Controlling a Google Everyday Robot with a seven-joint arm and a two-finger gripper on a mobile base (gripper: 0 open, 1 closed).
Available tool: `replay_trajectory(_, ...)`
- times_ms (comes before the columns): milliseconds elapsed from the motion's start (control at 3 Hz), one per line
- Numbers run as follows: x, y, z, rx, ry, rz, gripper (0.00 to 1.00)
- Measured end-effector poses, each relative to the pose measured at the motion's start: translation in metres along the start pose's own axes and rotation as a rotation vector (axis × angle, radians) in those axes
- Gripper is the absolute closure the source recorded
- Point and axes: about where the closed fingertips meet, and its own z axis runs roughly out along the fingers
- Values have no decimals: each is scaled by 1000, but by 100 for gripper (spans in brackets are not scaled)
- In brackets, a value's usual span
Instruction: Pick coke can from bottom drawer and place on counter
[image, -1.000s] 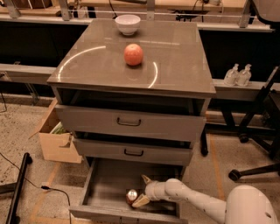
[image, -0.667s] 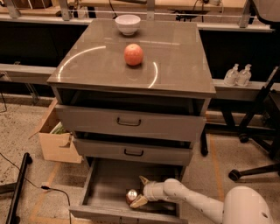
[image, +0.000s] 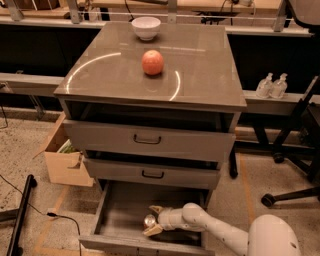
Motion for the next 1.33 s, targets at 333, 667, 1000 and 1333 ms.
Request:
replay_trajectory(333, -3, 4, 5, -17, -20, 4, 52)
replay_trajectory(667, -4, 5, 6, -20, -34, 6, 77)
replay_trajectory(1000, -3, 5, 3, -13, -42, 0, 98)
replay_trajectory(1333, -7, -1, -11, 10, -63, -1, 100)
